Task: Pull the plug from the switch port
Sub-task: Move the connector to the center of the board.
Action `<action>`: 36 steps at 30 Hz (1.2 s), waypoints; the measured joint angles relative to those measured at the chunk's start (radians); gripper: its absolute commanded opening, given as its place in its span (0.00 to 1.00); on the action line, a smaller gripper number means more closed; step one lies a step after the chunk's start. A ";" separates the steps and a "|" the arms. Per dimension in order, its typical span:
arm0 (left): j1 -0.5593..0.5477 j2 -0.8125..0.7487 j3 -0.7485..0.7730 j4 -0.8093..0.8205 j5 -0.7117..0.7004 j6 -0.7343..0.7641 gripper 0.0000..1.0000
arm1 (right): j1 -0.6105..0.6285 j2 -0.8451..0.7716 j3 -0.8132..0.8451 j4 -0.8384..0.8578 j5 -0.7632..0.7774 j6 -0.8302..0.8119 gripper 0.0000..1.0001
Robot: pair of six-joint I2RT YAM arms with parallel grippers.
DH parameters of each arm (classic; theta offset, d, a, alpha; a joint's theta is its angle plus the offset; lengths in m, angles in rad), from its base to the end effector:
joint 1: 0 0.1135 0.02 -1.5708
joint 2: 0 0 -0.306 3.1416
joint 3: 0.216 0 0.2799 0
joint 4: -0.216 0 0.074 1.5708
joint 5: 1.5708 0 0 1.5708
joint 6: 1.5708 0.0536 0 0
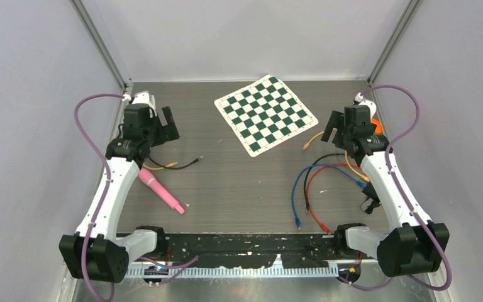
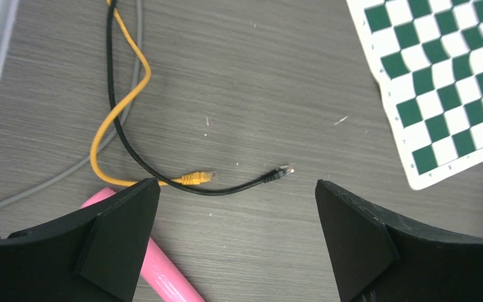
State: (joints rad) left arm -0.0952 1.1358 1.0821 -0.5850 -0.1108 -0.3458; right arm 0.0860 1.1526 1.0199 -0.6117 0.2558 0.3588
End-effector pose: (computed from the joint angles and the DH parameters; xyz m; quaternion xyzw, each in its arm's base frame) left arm 0.2688 -0.0197 0.3604 -0.1362 0.8819 -0.0499 0.4486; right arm 0.2674 0.0094 0.3311 0.1743 0.8930 -0.0261 0.4142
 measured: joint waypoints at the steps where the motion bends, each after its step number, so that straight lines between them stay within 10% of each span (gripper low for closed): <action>1: 0.000 -0.022 0.000 0.006 -0.013 -0.010 0.99 | 0.000 0.000 -0.003 -0.005 0.015 0.012 0.95; 16: 0.000 -0.340 -0.119 0.120 -0.109 -0.037 0.99 | 0.000 -0.041 -0.162 -0.109 0.327 0.422 0.96; 36: 0.000 -0.388 -0.121 0.145 -0.084 -0.011 0.99 | 0.000 0.089 -0.233 -0.087 0.216 0.584 0.90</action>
State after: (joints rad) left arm -0.0952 0.7475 0.9607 -0.4397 -0.1947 -0.3573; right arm 0.0860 1.2415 0.7872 -0.6991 0.4721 0.9428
